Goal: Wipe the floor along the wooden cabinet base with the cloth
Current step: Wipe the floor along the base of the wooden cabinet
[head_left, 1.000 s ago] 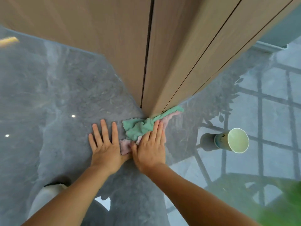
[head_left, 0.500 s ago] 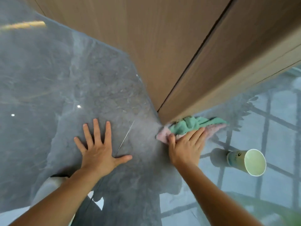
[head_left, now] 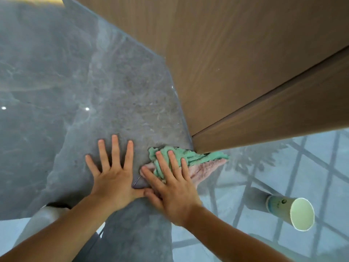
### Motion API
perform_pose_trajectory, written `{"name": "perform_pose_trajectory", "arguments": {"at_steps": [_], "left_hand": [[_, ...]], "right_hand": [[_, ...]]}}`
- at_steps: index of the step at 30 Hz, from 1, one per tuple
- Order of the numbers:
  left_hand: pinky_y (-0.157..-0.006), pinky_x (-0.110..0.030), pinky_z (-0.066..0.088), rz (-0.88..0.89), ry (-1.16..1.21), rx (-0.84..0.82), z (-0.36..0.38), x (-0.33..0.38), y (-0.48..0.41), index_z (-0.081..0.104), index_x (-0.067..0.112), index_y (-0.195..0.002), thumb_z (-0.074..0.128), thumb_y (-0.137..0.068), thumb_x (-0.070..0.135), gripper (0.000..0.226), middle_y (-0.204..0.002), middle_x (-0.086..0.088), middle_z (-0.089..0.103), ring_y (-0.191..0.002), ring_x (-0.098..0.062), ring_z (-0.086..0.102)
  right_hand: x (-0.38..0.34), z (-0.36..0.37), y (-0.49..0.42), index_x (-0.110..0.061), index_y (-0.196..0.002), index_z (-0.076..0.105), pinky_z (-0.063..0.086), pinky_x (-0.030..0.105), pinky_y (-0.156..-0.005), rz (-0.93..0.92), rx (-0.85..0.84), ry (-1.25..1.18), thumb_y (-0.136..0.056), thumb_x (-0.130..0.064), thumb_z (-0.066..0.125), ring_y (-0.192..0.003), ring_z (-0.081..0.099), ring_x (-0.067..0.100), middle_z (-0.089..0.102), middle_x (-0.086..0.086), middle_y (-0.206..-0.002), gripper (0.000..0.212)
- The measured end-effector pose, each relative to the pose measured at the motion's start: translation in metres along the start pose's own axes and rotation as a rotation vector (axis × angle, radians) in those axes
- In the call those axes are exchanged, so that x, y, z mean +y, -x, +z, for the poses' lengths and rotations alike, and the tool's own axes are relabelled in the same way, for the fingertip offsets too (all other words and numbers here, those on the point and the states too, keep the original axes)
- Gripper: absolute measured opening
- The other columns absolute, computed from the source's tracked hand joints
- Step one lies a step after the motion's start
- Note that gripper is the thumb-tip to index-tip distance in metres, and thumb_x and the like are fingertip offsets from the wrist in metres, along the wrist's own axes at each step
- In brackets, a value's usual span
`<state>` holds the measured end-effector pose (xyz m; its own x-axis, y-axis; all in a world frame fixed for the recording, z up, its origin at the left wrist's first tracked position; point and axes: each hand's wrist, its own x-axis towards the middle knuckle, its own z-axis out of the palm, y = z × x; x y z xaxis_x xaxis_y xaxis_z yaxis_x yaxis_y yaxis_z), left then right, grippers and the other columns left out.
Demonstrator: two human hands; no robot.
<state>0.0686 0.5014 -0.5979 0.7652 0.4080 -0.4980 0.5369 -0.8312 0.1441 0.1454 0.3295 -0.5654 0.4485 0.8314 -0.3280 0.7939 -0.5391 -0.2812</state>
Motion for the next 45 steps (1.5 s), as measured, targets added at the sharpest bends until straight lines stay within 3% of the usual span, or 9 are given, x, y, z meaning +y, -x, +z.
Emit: {"name": "perform_pose_trajectory", "arguments": {"at_steps": [2,7,11,16,23,27,33,41,45], "left_hand": [[-0.104,-0.075,-0.010,0.005,-0.003,0.007,-0.001,0.003,0.000,-0.038,0.026,-0.141,0.025,-0.036,0.102,0.144,-0.149,-0.014,-0.045,-0.133,-0.043,-0.043],[-0.105,-0.075,-0.009,-0.015,-0.030,0.032,0.000,0.003,-0.001,-0.034,0.025,-0.143,0.015,-0.036,0.104,0.142,-0.153,-0.014,-0.040,-0.138,-0.045,-0.036],[-0.106,-0.075,-0.009,-0.017,-0.014,0.016,-0.002,0.003,-0.001,-0.029,0.025,-0.146,0.018,-0.034,0.105,0.145,-0.154,-0.014,-0.037,-0.138,-0.044,-0.036],[-0.106,-0.074,-0.011,-0.021,0.002,0.007,-0.002,0.001,-0.001,-0.034,0.027,-0.143,0.018,-0.035,0.105,0.143,-0.151,-0.012,-0.044,-0.136,-0.042,-0.040],[-0.101,-0.073,-0.016,0.000,-0.017,-0.019,-0.003,-0.002,-0.002,-0.035,0.024,-0.142,0.019,-0.034,0.103,0.145,-0.149,-0.015,-0.046,-0.133,-0.045,-0.042],[-0.102,-0.073,-0.016,-0.009,0.018,-0.041,-0.005,-0.002,-0.002,-0.042,0.027,-0.138,0.018,-0.034,0.104,0.142,-0.143,-0.012,-0.054,-0.128,-0.042,-0.050],[-0.105,-0.075,-0.014,-0.020,0.021,-0.095,-0.015,0.001,0.000,-0.038,0.027,-0.140,0.019,-0.033,0.105,0.144,-0.145,-0.012,-0.052,-0.131,-0.043,-0.046],[-0.105,-0.075,-0.010,-0.028,0.029,-0.115,-0.014,-0.002,-0.002,-0.041,0.029,-0.138,0.018,-0.031,0.106,0.144,-0.144,-0.009,-0.053,-0.127,-0.040,-0.051],[-0.104,-0.073,-0.014,-0.030,0.020,-0.155,-0.021,0.003,0.001,-0.045,0.030,-0.135,0.020,-0.031,0.107,0.144,-0.141,-0.008,-0.056,-0.124,-0.038,-0.055]], "right_hand": [[0.017,0.002,-0.023,-0.044,-0.153,0.018,0.004,0.062,-0.120,0.010,0.032,0.061,-0.097,-0.063,0.027,-0.152,-0.008,0.038,0.002,0.008,-0.168,0.060],[0.027,-0.035,-0.154,-0.032,-0.157,0.004,-0.006,0.054,-0.122,0.330,0.149,-0.001,-0.097,-0.059,0.019,-0.151,-0.015,0.037,-0.007,0.013,-0.167,0.067],[0.033,-0.058,-0.200,-0.030,-0.157,0.005,-0.008,0.050,-0.123,0.305,0.130,-0.021,-0.099,-0.057,0.019,-0.152,-0.015,0.035,-0.007,0.011,-0.167,0.066],[0.021,-0.028,-0.115,-0.025,-0.158,0.006,0.001,0.050,-0.124,0.234,0.164,-0.017,-0.099,-0.058,0.021,-0.153,-0.008,0.033,-0.001,0.012,-0.167,0.069],[-0.034,0.038,0.029,-0.023,-0.156,0.023,0.016,0.055,-0.118,0.369,0.057,-0.048,-0.099,-0.060,0.026,-0.151,0.011,0.040,0.017,0.014,-0.164,0.068],[-0.008,0.000,-0.052,-0.022,-0.158,0.014,0.003,0.052,-0.124,0.218,0.102,-0.036,-0.102,-0.053,0.022,-0.153,-0.003,0.035,0.003,0.012,-0.167,0.065],[0.031,-0.068,-0.196,-0.026,-0.158,0.004,-0.009,0.048,-0.122,0.312,0.000,-0.128,-0.101,-0.053,0.014,-0.152,-0.013,0.033,-0.008,0.008,-0.168,0.064],[0.007,0.026,-0.007,-0.037,-0.155,0.018,0.011,0.053,-0.123,0.185,0.189,-0.001,-0.102,-0.051,0.030,-0.153,0.007,0.033,0.017,0.006,-0.166,0.056],[0.057,0.036,0.044,-0.040,-0.153,0.026,0.012,0.051,-0.123,0.081,0.172,0.123,-0.102,-0.049,0.034,-0.152,0.015,0.031,0.028,0.002,-0.163,0.053]]}}
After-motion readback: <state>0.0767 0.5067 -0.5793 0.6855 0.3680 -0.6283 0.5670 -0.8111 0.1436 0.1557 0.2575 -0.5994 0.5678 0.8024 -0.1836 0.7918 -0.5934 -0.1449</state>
